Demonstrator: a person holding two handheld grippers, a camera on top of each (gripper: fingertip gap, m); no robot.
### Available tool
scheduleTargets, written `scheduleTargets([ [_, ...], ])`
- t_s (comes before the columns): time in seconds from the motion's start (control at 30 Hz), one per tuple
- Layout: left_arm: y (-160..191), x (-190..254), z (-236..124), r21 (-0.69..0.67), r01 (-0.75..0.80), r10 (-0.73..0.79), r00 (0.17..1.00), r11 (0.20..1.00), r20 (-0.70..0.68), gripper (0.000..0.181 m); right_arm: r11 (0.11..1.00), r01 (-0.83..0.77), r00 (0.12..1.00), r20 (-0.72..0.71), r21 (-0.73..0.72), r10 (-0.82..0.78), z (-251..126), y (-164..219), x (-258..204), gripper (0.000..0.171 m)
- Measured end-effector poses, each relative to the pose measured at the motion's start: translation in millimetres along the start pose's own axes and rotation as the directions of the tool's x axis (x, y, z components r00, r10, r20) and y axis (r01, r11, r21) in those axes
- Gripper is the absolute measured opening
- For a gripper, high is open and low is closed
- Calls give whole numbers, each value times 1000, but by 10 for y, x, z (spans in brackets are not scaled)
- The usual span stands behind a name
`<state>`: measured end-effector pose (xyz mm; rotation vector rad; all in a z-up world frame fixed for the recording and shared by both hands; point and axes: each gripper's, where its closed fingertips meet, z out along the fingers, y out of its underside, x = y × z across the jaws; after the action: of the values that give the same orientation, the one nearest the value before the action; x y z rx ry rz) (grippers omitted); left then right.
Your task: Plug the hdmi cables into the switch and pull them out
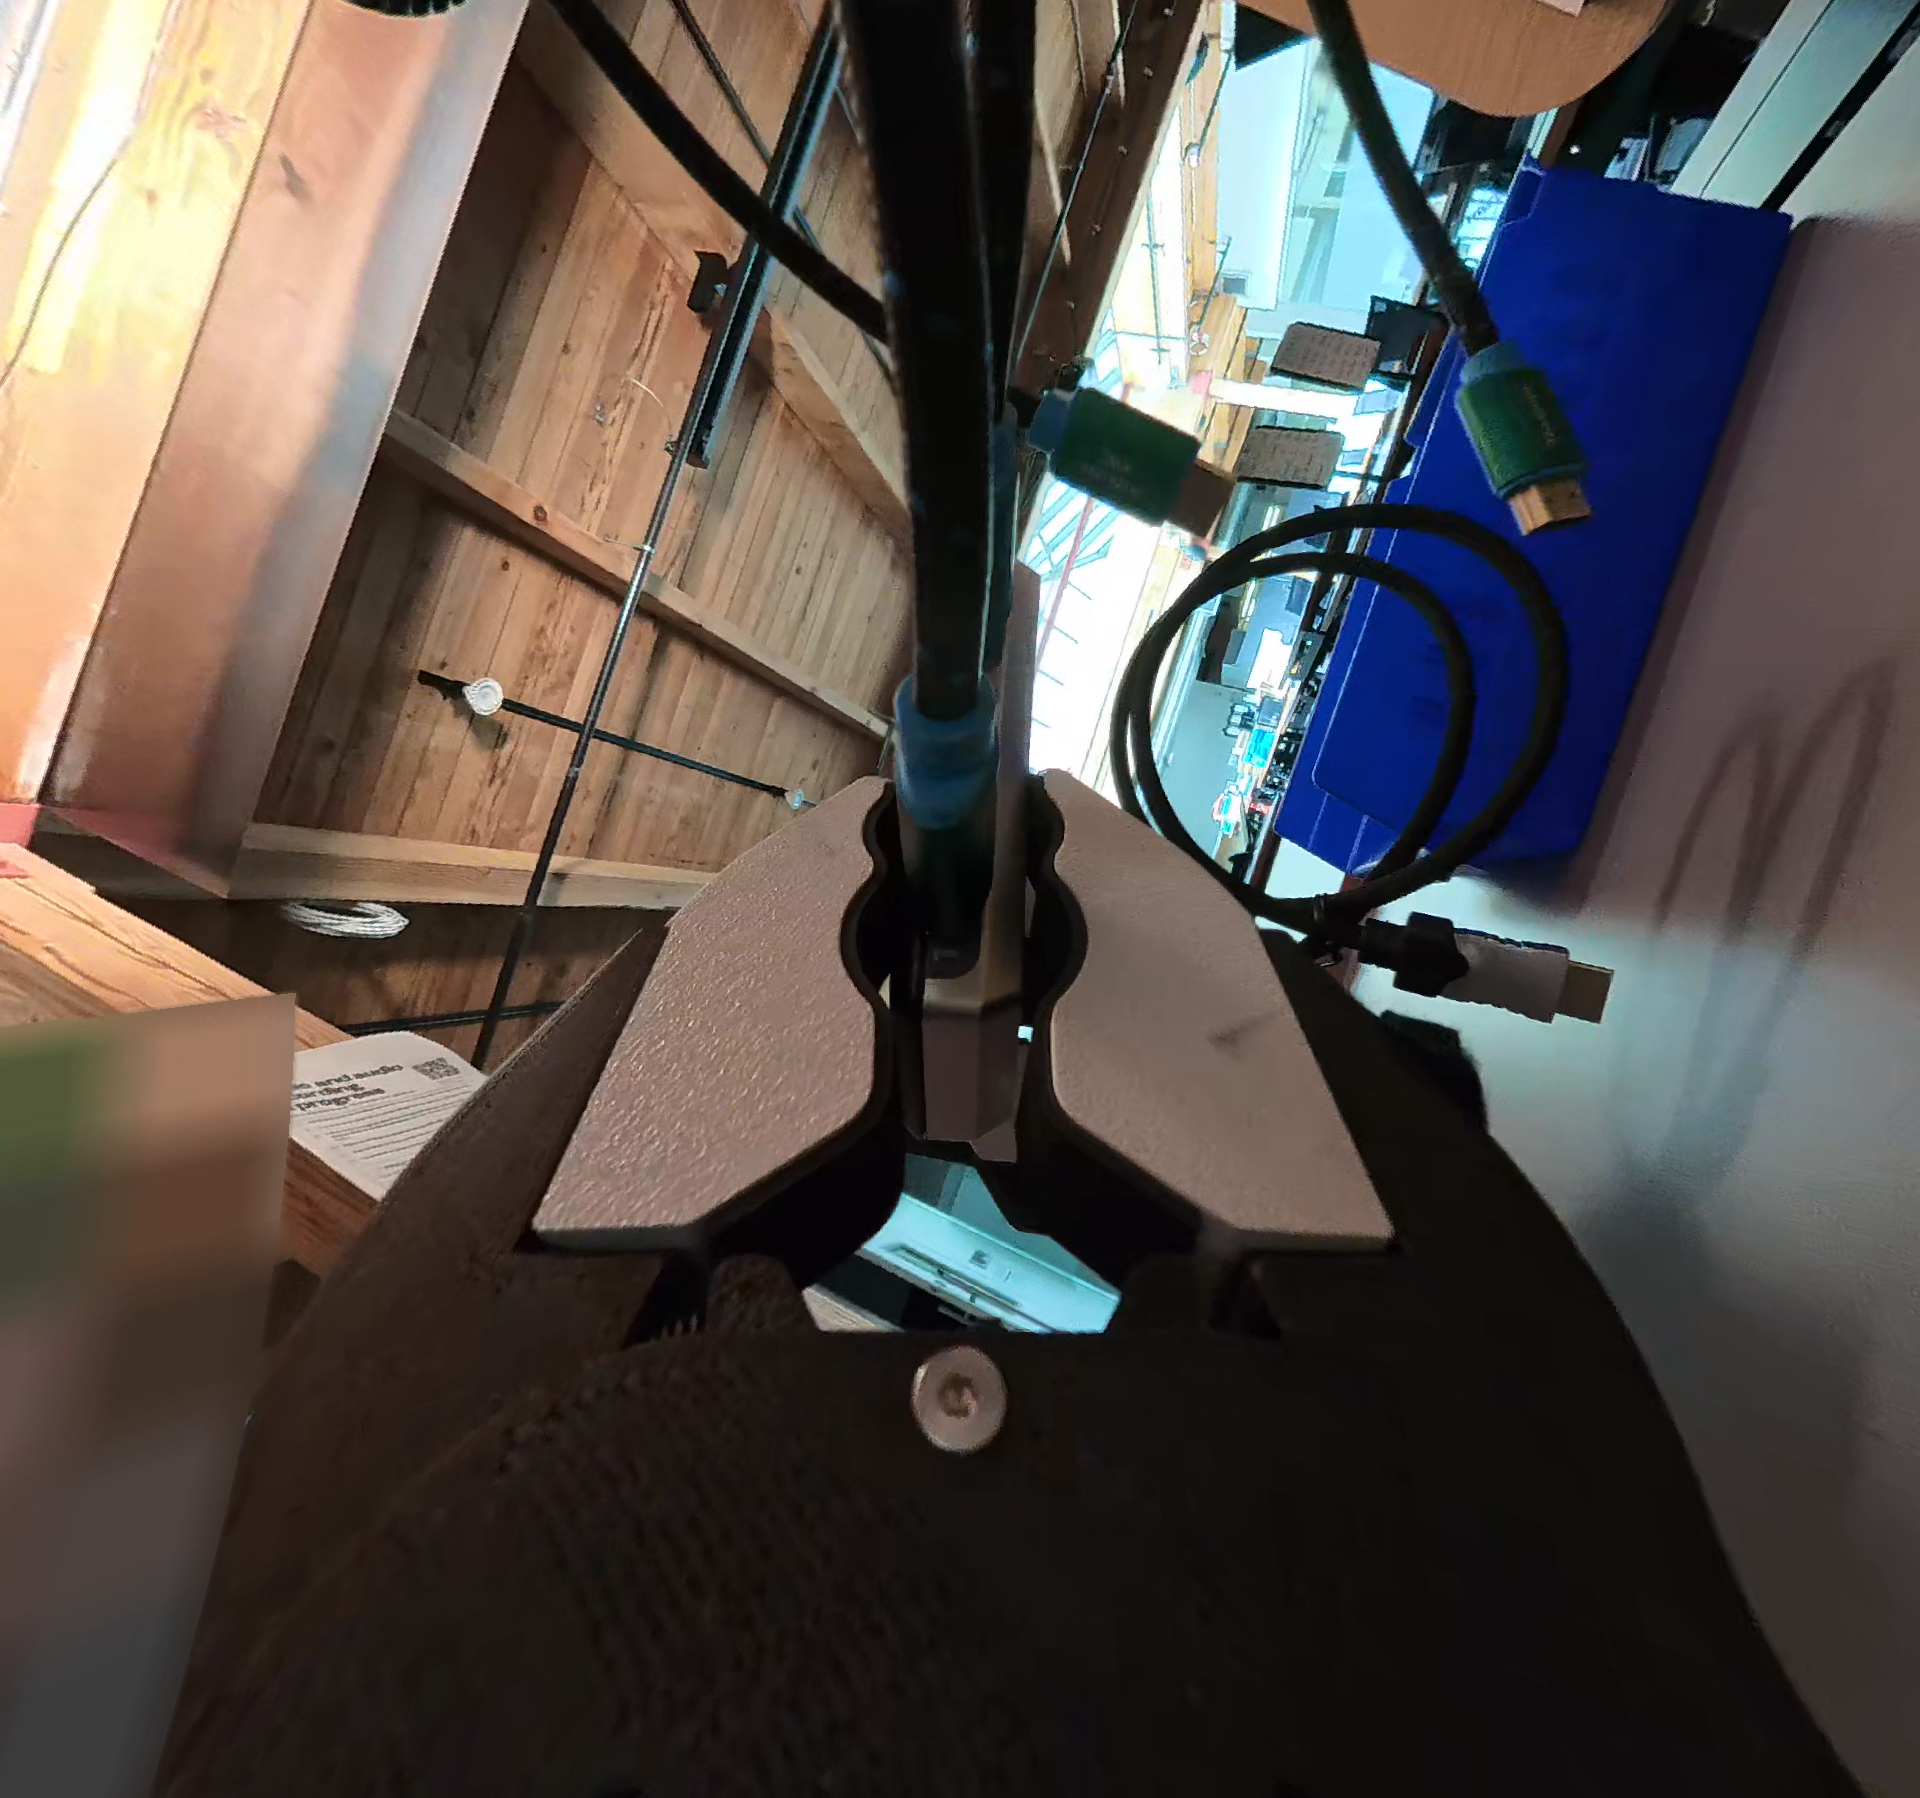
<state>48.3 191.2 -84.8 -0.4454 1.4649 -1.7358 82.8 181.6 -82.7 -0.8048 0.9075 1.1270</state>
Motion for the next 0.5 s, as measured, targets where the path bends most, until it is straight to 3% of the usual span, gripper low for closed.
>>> scheduleTargets([
  [0.3, 42, -23, -14, -72, 15, -14, 1000, 997, 18, 23, 1000, -26, 1000, -2, 4, 26, 8, -3, 57, 22],
  [0.5, -61, -74, -34, -8, 120, -120, 993, 993, 20, 23, 989, 138, 990, 51, -61, -135, 28, 50, -87, 37],
])
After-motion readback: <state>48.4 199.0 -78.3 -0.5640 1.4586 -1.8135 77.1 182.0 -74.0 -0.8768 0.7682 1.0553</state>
